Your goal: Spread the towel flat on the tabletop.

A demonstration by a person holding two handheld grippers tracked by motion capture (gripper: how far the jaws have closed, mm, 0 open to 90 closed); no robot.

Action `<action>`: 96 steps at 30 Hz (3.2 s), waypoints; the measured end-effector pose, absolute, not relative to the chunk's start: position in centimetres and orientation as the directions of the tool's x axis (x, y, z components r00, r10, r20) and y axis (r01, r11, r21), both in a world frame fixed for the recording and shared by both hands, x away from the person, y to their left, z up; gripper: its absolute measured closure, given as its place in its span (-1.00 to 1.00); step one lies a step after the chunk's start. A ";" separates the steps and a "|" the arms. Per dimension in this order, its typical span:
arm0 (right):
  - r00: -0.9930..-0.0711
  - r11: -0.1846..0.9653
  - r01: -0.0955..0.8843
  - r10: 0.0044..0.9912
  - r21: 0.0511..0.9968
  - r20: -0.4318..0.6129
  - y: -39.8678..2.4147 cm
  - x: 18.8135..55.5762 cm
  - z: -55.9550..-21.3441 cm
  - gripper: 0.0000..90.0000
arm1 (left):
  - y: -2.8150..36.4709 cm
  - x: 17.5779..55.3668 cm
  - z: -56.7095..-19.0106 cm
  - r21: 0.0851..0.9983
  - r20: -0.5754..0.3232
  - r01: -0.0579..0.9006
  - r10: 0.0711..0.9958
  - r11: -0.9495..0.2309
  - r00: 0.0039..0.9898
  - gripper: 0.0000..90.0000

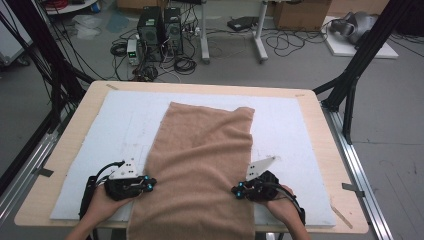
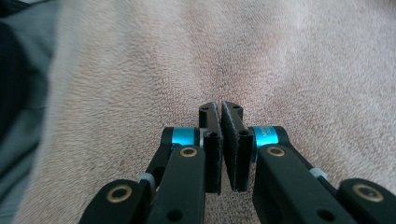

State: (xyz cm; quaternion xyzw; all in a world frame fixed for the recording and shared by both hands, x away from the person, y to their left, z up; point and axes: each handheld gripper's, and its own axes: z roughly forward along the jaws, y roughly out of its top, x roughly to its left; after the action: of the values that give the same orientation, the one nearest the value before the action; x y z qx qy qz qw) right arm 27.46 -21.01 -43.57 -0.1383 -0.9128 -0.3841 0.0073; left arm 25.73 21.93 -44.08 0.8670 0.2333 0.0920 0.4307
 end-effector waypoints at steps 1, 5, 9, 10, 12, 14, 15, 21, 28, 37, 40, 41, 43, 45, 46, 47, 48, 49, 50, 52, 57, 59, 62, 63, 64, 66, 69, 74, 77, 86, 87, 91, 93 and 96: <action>-0.962 0.666 0.262 0.237 0.699 0.135 -21.1 27.0 -43.4 0.93 | 22.0 25.3 -44.0 0.792 -0.038 0.317 0.475 -0.522 0.879 0.92; -0.971 0.656 0.236 0.188 0.717 0.148 -21.3 25.1 -42.7 0.78 | 22.1 23.6 -43.5 0.792 -0.037 0.292 0.435 -0.536 0.900 0.89; -0.960 0.619 0.248 0.262 0.746 0.102 -22.4 25.5 -41.6 0.62 | 22.0 24.3 -42.7 0.804 -0.026 0.297 0.468 -0.515 0.883 0.49; -0.954 0.625 0.251 0.288 0.739 0.081 -22.5 26.0 -41.5 0.57 | 21.9 24.8 -42.5 0.808 -0.014 0.297 0.488 -0.508 0.873 0.47; -0.949 0.621 0.260 0.305 0.739 0.077 -22.5 27.0 -41.4 0.54 | 21.8 26.2 -42.4 0.816 -0.001 0.305 0.527 -0.491 0.850 0.45; -0.945 0.638 0.267 0.321 0.722 0.065 -22.2 28.0 -41.9 0.50 | 21.7 27.7 -42.6 0.818 0.018 0.321 0.579 -0.477 0.815 0.45; -0.943 0.642 0.280 0.323 0.714 0.079 -22.1 28.5 -42.3 0.48 | 21.7 28.4 -42.8 0.815 0.016 0.336 0.598 -0.472 0.801 0.45; -0.944 0.650 0.292 0.315 0.701 0.101 -21.3 29.0 -44.2 0.64 | 21.3 29.9 -44.4 0.759 0.010 0.380 0.593 -0.529 0.805 0.64; -0.953 0.677 0.275 0.287 0.683 0.100 -21.1 28.9 -43.9 0.91 | 21.5 28.9 -44.5 0.770 0.051 0.359 0.612 -0.527 0.789 0.94; -0.964 0.688 0.252 0.239 0.680 0.115 -21.1 27.5 -43.7 0.91 | 22.2 27.1 -44.4 0.774 0.021 0.360 0.590 -0.521 0.807 0.91; -0.962 0.648 0.256 0.241 0.717 0.127 -21.7 27.1 -43.1 0.79 | 22.3 26.6 -44.0 0.783 0.013 0.352 0.579 -0.512 0.815 0.47; -0.959 0.638 0.270 0.246 0.721 0.141 -21.9 26.9 -43.0 0.78 | 22.3 26.5 -44.0 0.783 0.017 0.346 0.573 -0.517 0.819 0.41; -0.963 0.651 0.257 0.237 0.714 0.130 -22.2 26.5 -43.1 0.75 | 22.4 26.5 -44.2 0.772 0.017 0.349 0.566 -0.532 0.824 0.41; -0.963 0.671 0.258 0.236 0.695 0.130 -22.3 26.1 -43.5 0.78 | 22.5 26.6 -44.5 0.769 0.016 0.345 0.555 -0.539 0.832 0.68; -0.964 0.683 0.255 0.235 0.684 0.125 -22.3 26.1 -43.7 0.81 | 22.6 26.6 -44.6 0.774 0.016 0.346 0.562 -0.531 0.827 0.78; -0.963 0.686 0.258 0.238 0.680 0.126 -22.3 25.9 -43.9 0.86 | 22.6 26.6 -44.6 0.777 0.010 0.348 0.564 -0.524 0.826 0.85; -0.962 0.679 0.265 0.235 0.685 0.139 -22.5 25.8 -44.0 0.96 | 22.7 26.5 -44.6 0.780 0.005 0.352 0.569 -0.517 0.823 0.90; -0.962 0.676 0.267 0.234 0.686 0.143 -22.5 25.7 -44.1 0.97 | 22.7 26.5 -44.5 0.783 -0.001 0.358 0.574 -0.509 0.819 0.94; -0.963 0.677 0.263 0.234 0.688 0.138 -22.6 25.6 -44.1 0.97 | 22.9 26.5 -44.5 0.783 -0.004 0.361 0.576 -0.507 0.817 0.95; -0.964 0.682 0.261 0.226 0.684 0.142 -22.6 25.6 -44.0 0.97 | 23.1 26.4 -44.5 0.784 -0.008 0.362 0.574 -0.505 0.819 0.97; -0.956 0.645 0.280 0.251 0.711 0.149 -22.6 26.2 -43.6 0.78 | 23.5 26.6 -44.2 0.792 -0.045 0.388 0.590 -0.472 0.806 0.60; -0.951 0.618 0.294 0.264 0.729 0.159 -22.7 26.7 -43.3 0.68 | 23.3 26.8 -43.8 0.801 -0.049 0.387 0.596 -0.456 0.802 0.48; -0.938 0.584 0.320 0.307 0.746 0.162 -22.8 27.4 -42.8 0.44 | 23.0 27.2 -43.1 0.819 -0.060 0.382 0.599 -0.428 0.799 0.33; -0.932 0.569 0.328 0.326 0.754 0.159 -22.8 27.7 -42.7 0.30 | 22.8 27.3 -42.9 0.822 -0.062 0.378 0.594 -0.425 0.802 0.31; -0.924 0.552 0.342 0.345 0.760 0.165 -22.8 28.0 -42.6 0.28 | 22.6 27.4 -42.7 0.824 -0.061 0.376 0.593 -0.424 0.803 0.29; -0.920 0.537 0.345 0.357 0.770 0.163 -22.9 28.4 -42.3 0.17 | 22.4 27.7 -42.4 0.829 -0.055 0.367 0.591 -0.422 0.805 0.22; -0.908 0.522 0.361 0.386 0.773 0.163 -22.8 29.1 -41.8 0.01 | 22.2 28.1 -42.2 0.830 -0.063 0.373 0.595 -0.414 0.801 0.14; -0.889 0.512 0.379 0.433 0.771 0.150 -22.5 30.8 -40.6 -0.29 | 22.2 28.8 -41.8 0.830 -0.070 0.385 0.611 -0.403 0.789 0.00; -0.881 0.504 0.392 0.446 0.770 0.156 -22.4 31.7 -40.0 -0.37 | 22.3 29.1 -41.3 0.842 -0.072 0.381 0.619 -0.383 0.782 -0.08; -0.866 0.466 0.392 0.477 0.793 0.149 -22.2 32.7 -38.5 -0.50 | 22.2 29.7 -40.4 0.841 -0.060 0.375 0.620 -0.391 0.782 -0.19; -0.868 0.468 0.391 0.474 0.792 0.149 -22.1 32.7 -38.5 -0.50 | 22.1 29.6 -40.4 0.841 -0.057 0.373 0.621 -0.392 0.782 -0.20; -0.878 0.483 0.378 0.458 0.790 0.141 -21.9 32.4 -38.7 -0.50 | 22.1 29.5 -40.4 0.837 -0.052 0.376 0.626 -0.398 0.778 -0.21; -0.877 0.485 0.380 0.458 0.788 0.141 -21.9 32.4 -38.8 -0.50 | 22.1 29.4 -40.3 0.838 -0.054 0.375 0.624 -0.396 0.780 -0.21; -0.877 0.480 0.379 0.460 0.791 0.141 -22.1 32.4 -38.9 -0.50 | 22.1 29.5 -40.3 0.838 -0.060 0.379 0.624 -0.393 0.779 -0.21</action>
State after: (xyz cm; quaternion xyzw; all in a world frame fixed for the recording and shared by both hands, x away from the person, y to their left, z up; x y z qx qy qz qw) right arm 32.40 -22.11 -38.92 -0.2443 -0.8589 -0.4478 -0.0450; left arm 29.50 22.14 -40.35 0.8237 0.3044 0.1332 0.4594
